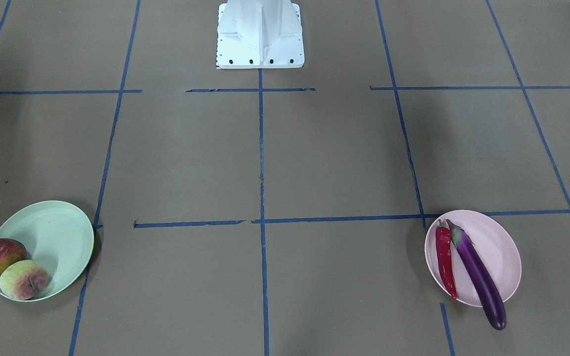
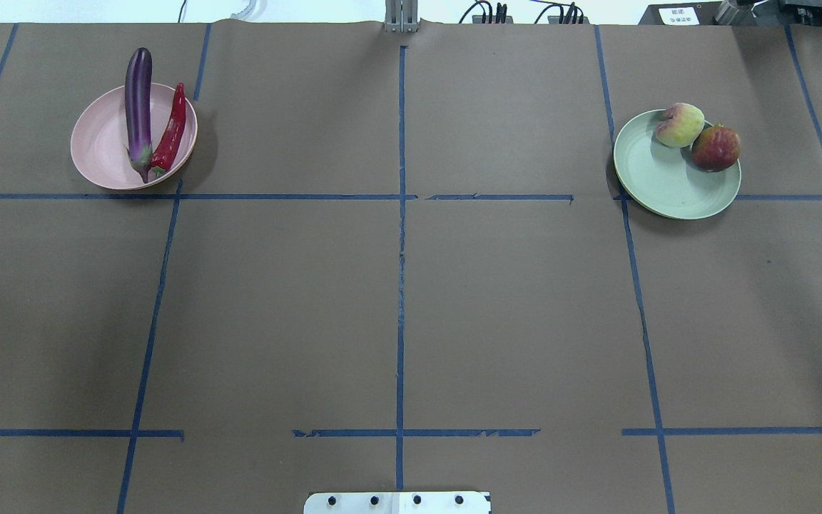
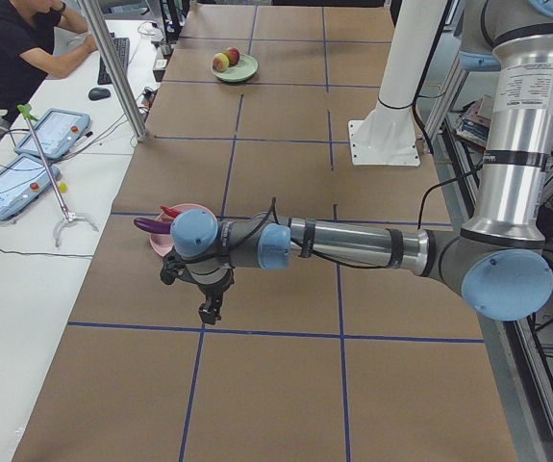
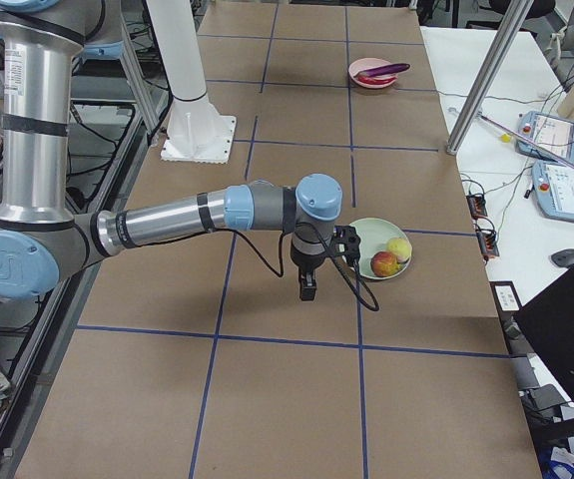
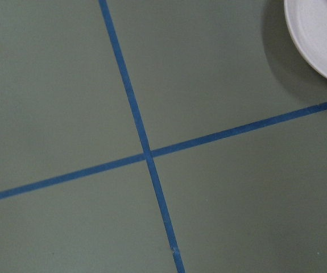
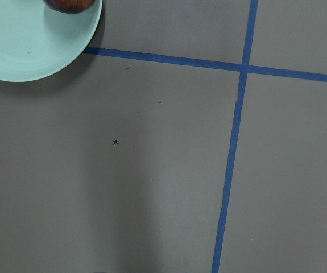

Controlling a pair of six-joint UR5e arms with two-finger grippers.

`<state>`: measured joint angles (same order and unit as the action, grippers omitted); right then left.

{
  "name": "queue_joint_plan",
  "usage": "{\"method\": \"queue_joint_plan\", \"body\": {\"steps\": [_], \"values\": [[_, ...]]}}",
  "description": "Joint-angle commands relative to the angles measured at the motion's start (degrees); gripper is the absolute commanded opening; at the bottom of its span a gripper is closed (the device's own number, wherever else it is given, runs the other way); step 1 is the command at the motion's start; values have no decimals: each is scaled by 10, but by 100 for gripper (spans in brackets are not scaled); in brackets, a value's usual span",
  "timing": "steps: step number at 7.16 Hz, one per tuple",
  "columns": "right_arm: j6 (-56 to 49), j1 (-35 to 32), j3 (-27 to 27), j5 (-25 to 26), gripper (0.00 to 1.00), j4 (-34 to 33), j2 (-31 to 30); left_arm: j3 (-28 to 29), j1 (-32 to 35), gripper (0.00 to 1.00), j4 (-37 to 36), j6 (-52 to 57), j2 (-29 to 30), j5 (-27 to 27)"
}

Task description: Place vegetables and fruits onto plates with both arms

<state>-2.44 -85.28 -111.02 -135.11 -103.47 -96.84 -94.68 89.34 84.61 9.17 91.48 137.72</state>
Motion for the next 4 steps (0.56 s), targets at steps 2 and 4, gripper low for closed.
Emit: {"method": "queue_joint_plan", "body": {"steps": [2,4], "values": [[0,0,-2,-2,100,0,-3,-59,-4,100,-1,-35,-30,-70],[0,0,-2,0,100,1,-3,-102,-5,100,-6,-35,-61,-69]]}}
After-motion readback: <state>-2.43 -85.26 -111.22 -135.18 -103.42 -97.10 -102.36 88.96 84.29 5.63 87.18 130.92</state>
